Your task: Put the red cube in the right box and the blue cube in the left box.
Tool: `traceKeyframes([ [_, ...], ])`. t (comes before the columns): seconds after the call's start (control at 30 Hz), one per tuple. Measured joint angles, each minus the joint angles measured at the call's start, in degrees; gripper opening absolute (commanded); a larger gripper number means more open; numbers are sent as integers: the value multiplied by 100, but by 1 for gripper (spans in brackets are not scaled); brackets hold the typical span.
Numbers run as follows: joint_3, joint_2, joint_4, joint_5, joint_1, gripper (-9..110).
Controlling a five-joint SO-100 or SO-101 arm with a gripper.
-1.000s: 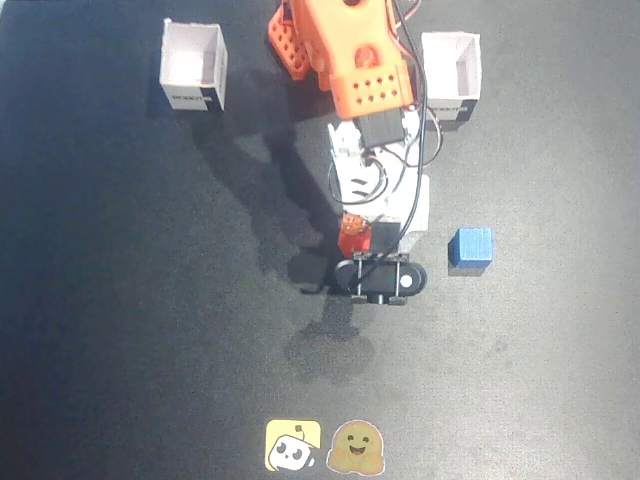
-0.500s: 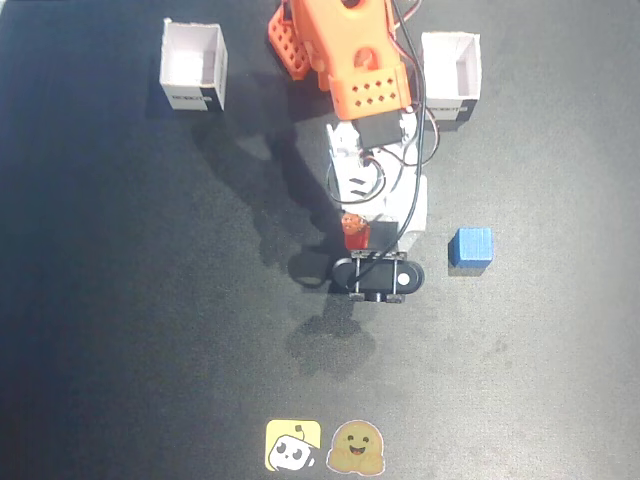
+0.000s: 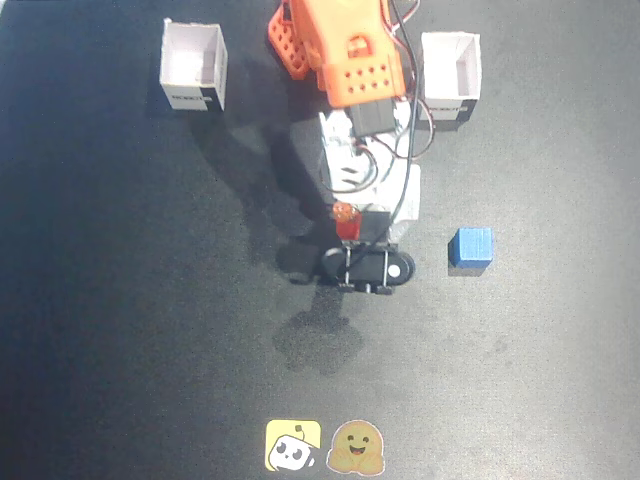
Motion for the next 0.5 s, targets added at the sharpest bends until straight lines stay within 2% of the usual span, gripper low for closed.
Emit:
traceKeyframes([
  [0.2, -246, 721, 853, -422, 642, 10],
  [0.5, -246, 1617, 1749, -1494, 2268, 11],
])
